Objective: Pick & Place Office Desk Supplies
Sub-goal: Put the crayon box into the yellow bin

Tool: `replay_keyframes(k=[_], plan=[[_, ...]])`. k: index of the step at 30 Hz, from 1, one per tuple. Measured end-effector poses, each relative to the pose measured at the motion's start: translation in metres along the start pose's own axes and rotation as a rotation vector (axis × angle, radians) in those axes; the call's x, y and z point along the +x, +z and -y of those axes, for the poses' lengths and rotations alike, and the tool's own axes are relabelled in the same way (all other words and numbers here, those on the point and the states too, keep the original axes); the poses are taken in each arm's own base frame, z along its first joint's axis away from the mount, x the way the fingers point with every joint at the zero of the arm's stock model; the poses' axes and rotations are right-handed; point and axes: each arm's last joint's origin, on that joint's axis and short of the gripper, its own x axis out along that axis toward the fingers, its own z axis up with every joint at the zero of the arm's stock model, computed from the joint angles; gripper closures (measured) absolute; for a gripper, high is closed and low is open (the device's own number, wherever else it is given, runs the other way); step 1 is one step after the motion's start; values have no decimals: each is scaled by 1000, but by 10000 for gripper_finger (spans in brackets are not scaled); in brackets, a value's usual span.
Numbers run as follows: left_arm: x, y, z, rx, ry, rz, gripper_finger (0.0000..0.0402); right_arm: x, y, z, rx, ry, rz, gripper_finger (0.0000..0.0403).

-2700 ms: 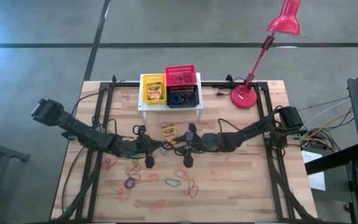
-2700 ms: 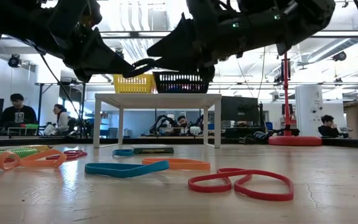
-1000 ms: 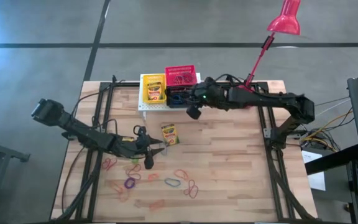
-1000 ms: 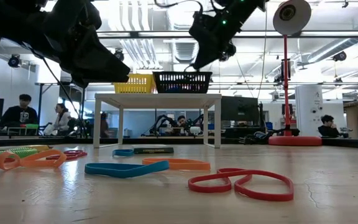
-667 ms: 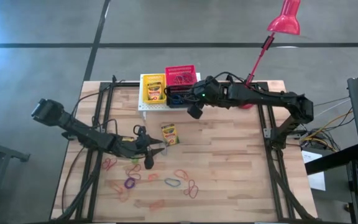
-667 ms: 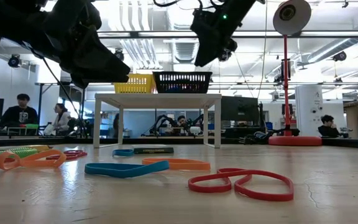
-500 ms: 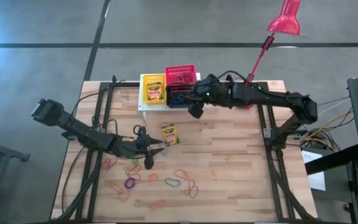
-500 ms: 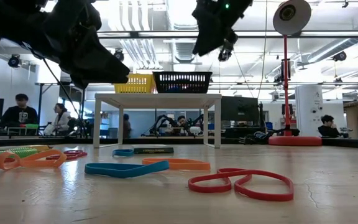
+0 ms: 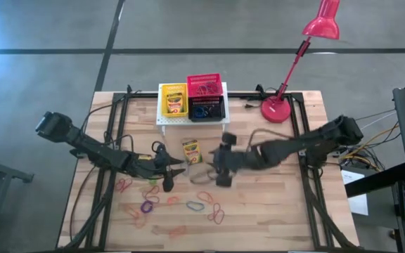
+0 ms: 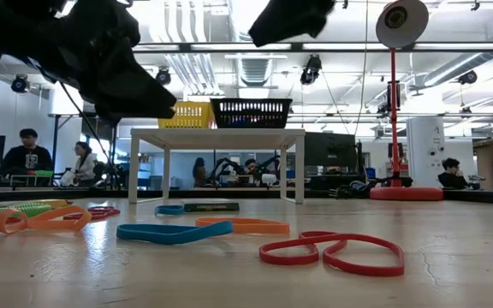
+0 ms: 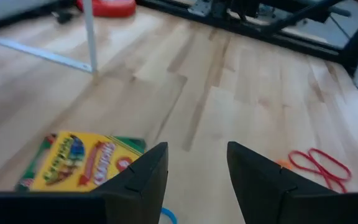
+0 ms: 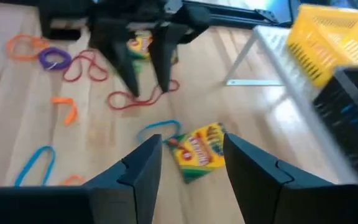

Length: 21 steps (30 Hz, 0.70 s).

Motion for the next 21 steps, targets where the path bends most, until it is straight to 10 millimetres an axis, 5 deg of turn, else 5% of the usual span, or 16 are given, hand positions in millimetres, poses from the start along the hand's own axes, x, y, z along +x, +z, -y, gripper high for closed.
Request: replay_keyframes(k=[5,11,16,21], plan=[[2,-7,-10,-73,60,-95,234,16,-42,-20,92,22,78,245],[10,-20,-32,-156,184,-240,266,54,-89,-10,279,-8,69,258],[22,-27,-42,-175,218,-279,327,97,-111,8,341,25,5,291],[33,-34,-49,-186,269,-309,391,136,-110,23,375,8,-13,344]])
